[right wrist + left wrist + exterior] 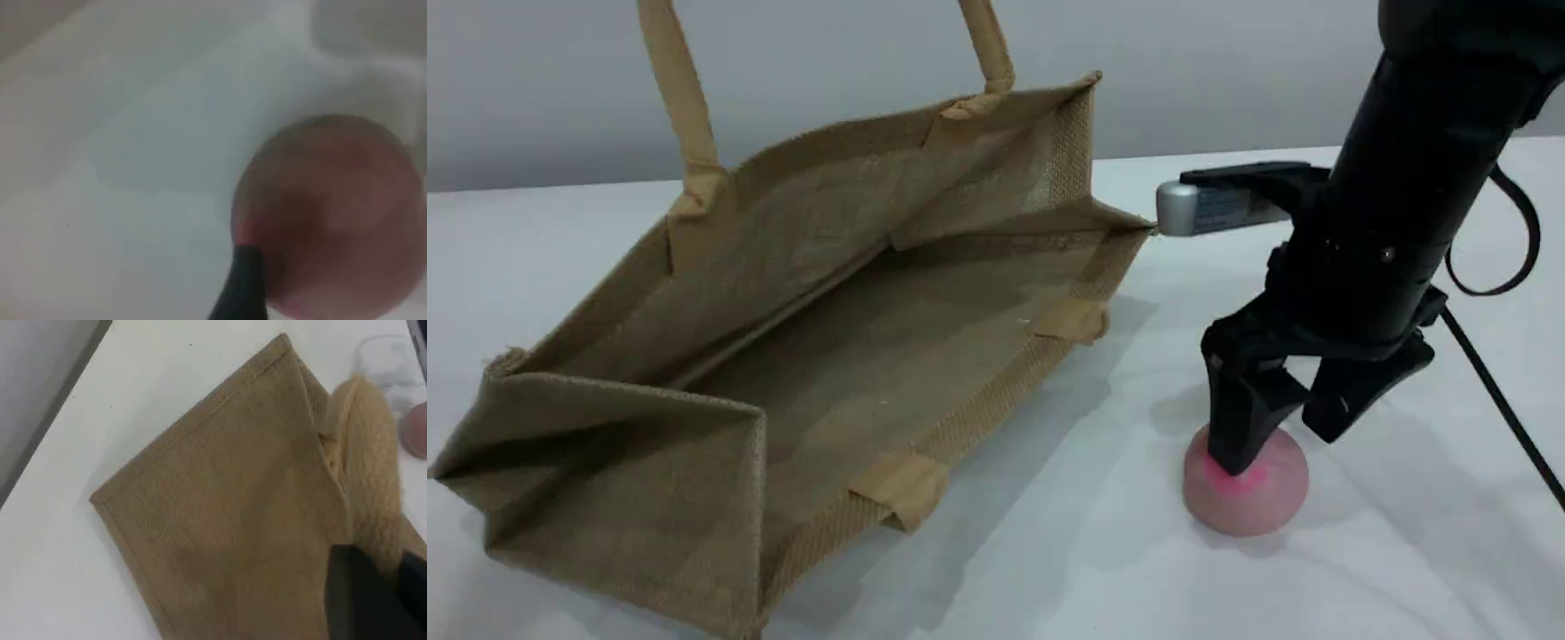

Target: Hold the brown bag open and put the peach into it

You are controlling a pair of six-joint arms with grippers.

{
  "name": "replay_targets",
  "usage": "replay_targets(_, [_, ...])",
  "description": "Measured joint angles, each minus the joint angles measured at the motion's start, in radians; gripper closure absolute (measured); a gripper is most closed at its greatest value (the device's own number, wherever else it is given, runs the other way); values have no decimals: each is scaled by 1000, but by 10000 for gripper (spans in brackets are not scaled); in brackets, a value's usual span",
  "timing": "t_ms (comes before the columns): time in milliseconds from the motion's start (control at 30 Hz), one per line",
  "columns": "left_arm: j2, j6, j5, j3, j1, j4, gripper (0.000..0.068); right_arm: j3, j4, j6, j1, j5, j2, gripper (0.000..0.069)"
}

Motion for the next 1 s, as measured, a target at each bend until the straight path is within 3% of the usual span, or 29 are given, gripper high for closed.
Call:
replay_targets(333, [0, 0, 0, 0, 0, 0, 589, 0, 32, -1, 0, -27, 26, 120])
replay_targets(500, [0, 0, 0, 0, 0, 0, 589, 0, 53, -2, 0, -23, 45, 168])
replay_targets(633, [0, 0, 0, 0, 0, 0, 589, 0, 52, -2, 0, -20, 45, 274])
replay_targets(900, [0, 1, 0, 0, 0, 0, 589, 0, 23, -4, 0, 17, 44, 607])
replay_targets(1000, [0, 2, 0, 0, 0, 0, 589, 0, -12, 12, 0, 19, 39, 662])
